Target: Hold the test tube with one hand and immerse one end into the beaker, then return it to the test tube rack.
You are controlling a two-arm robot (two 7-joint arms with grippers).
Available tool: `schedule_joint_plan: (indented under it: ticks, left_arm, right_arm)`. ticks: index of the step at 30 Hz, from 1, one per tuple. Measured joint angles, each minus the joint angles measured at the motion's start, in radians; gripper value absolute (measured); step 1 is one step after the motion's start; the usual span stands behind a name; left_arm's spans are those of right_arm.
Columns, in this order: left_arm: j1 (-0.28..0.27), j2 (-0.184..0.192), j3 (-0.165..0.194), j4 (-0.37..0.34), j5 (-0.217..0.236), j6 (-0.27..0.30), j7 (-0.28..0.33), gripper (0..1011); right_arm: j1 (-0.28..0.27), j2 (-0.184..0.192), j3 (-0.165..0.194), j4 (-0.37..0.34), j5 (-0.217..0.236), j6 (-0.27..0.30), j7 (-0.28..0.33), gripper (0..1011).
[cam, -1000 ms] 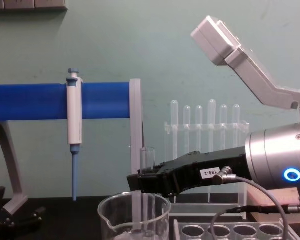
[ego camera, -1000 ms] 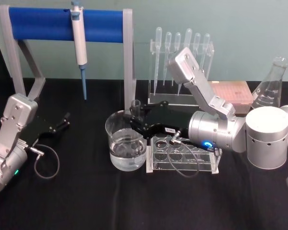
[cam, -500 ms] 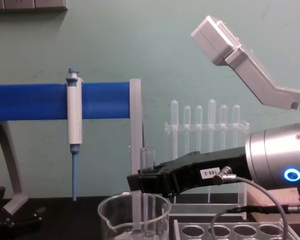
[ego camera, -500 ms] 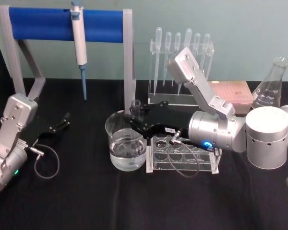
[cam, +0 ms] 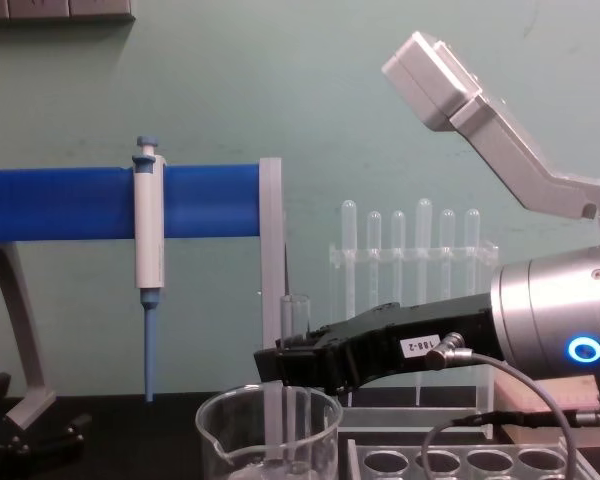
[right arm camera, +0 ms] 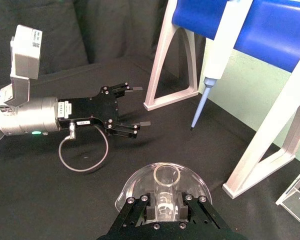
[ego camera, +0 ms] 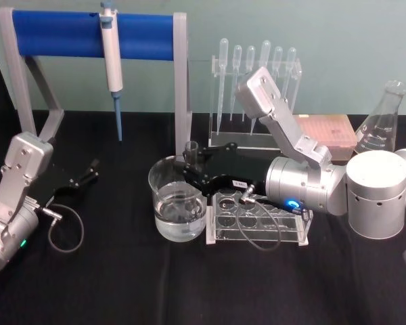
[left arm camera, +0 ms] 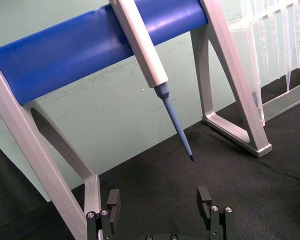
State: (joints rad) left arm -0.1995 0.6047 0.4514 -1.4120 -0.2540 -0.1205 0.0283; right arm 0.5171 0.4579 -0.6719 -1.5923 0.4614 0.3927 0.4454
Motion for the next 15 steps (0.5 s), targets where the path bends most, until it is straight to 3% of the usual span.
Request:
schedule_joint_plan:
  ticks: [8,15]
  left_arm:
    - [0.0,0.0,0.0,0.0,0.0,0.0,0.0,1000]
    - [0.0,0.0,0.0,0.0,0.0,0.0,0.0,1000]
  right_arm:
    - [0.0,0.0,0.0,0.0,0.0,0.0,0.0,241]
    - [0.001,0.005,0.032,-0.049,-0.001,0.007,0.008,241]
